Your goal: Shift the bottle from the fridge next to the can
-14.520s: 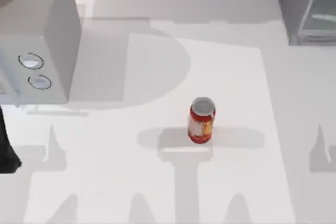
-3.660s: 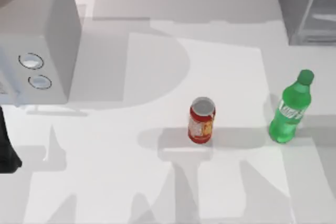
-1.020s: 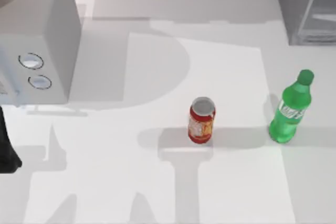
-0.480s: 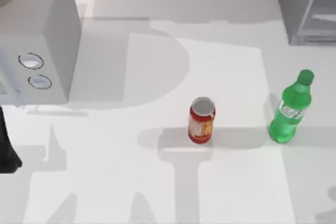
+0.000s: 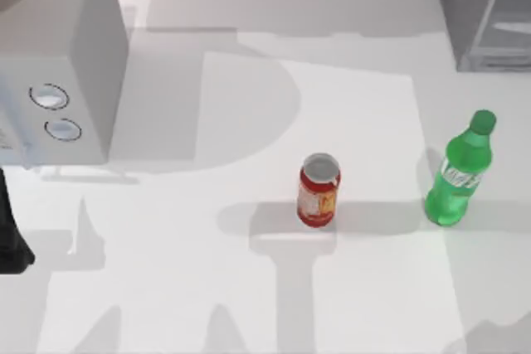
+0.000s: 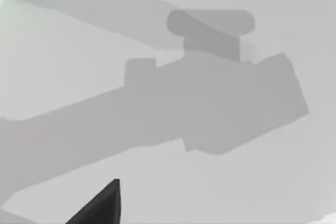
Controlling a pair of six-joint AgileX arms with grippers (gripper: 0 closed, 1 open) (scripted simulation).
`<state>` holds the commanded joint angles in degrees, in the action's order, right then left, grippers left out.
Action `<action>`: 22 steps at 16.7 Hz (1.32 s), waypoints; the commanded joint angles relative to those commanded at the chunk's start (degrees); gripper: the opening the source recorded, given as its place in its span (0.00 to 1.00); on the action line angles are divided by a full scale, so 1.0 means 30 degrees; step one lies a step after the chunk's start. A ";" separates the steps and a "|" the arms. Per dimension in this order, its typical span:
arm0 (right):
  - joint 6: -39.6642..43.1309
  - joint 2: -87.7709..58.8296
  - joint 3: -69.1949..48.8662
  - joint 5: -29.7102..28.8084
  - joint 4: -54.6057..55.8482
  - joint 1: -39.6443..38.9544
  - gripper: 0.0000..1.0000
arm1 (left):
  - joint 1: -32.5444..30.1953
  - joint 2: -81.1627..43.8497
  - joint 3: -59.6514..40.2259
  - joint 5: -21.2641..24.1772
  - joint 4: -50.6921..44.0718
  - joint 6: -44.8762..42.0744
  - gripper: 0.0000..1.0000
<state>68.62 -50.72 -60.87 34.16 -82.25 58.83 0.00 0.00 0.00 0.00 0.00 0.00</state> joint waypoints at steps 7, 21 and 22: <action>1.2540 -1.3386 -0.3743 0.5057 -0.0441 1.1626 1.00 | 0.0000 0.0000 0.0000 0.0000 0.0000 0.0000 1.00; 1.5248 -1.7736 -0.5015 0.6709 -0.0129 1.4466 1.00 | 0.0000 0.0000 0.0000 0.0000 0.0000 0.0000 1.00; 1.4664 -1.7781 -0.4996 0.6649 0.0404 1.4064 1.00 | 0.0000 0.0000 0.0000 0.0000 0.0000 0.0000 1.00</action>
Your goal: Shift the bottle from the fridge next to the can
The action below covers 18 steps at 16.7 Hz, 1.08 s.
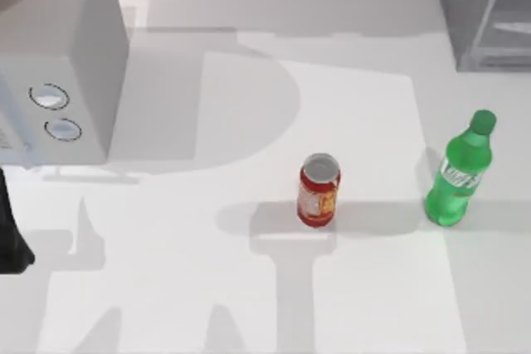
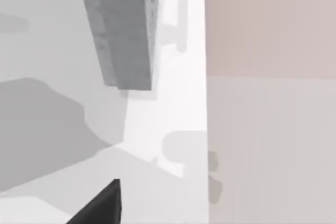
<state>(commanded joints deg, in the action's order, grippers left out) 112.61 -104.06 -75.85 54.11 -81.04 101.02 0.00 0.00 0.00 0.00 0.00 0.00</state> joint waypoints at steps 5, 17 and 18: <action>-0.5863 -0.0272 0.0128 -0.0777 0.4891 -0.3649 1.00 | 0.0000 0.0000 0.0000 0.0000 0.0000 0.0000 1.00; -2.4378 -0.0292 0.0513 -0.3496 2.0314 -1.4929 1.00 | 0.0000 0.0000 0.0000 0.0000 0.0000 0.0000 1.00; -2.4974 -0.0270 0.0530 -0.3609 2.0891 -1.5418 1.00 | 0.0000 0.0000 0.0000 0.0000 0.0000 0.0000 1.00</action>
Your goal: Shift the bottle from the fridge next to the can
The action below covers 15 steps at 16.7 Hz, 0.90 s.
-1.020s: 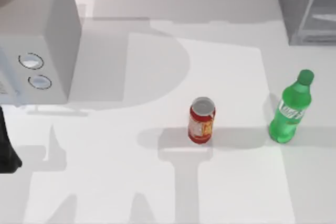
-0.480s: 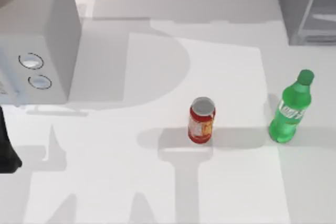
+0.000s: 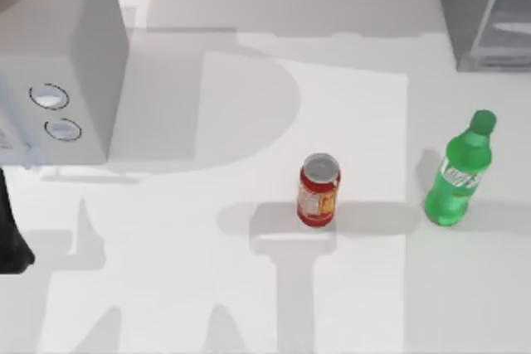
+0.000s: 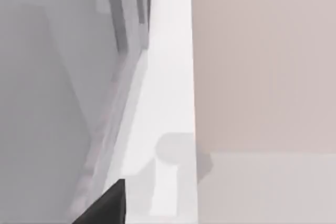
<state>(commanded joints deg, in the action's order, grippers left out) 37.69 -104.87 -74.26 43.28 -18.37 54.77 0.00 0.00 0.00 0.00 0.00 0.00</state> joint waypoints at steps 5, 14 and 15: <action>-0.0610 0.0028 0.0018 -0.0122 0.0589 -0.0524 1.00 | 0.0000 0.0000 0.0000 0.0000 0.0000 0.0000 1.00; -0.4614 0.1086 0.1847 -0.4478 0.2746 -0.5948 1.00 | 0.0000 0.0000 0.0000 0.0000 0.0000 0.0000 1.00; -0.5507 0.1359 0.2259 -0.5534 0.3239 -0.7447 1.00 | 0.0000 0.0000 0.0000 0.0000 0.0000 0.0000 1.00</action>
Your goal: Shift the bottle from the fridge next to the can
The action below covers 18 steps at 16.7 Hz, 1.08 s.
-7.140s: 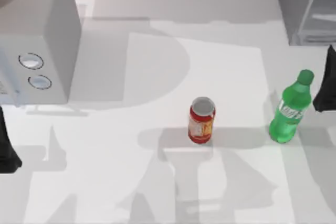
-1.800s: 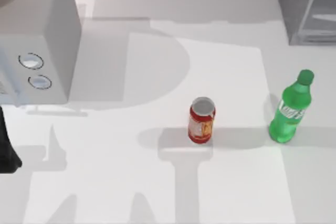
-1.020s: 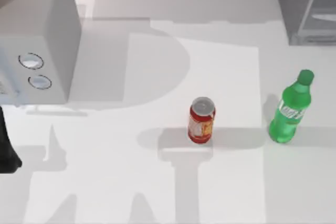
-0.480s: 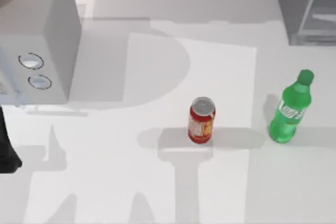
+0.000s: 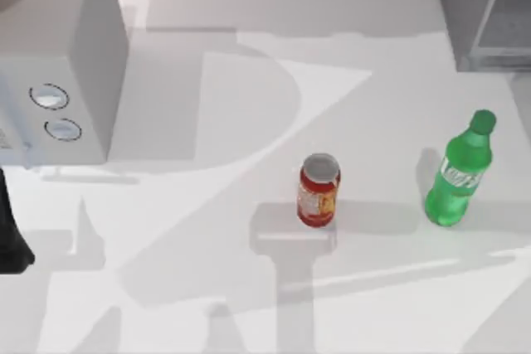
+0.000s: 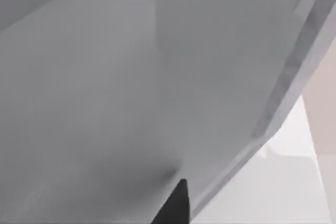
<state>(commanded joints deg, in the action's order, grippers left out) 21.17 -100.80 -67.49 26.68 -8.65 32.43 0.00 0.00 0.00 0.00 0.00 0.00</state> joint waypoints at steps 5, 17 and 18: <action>-0.4473 0.1614 0.2179 -0.5510 0.2522 -0.7286 1.00 | 0.0000 0.0000 0.0000 0.0000 0.0000 0.0000 1.00; -0.6903 0.1875 0.2805 -0.8574 0.3729 -1.0041 1.00 | 0.0000 0.0000 0.0000 0.0000 0.0000 0.0000 1.00; -0.6906 0.1323 0.2185 -0.8586 0.3596 -1.0039 1.00 | 0.0000 0.0000 0.0000 0.0000 0.0000 0.0000 1.00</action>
<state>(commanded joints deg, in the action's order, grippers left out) 0.45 -96.83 -60.93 0.92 2.14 2.31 0.00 0.00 0.00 0.00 0.00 0.00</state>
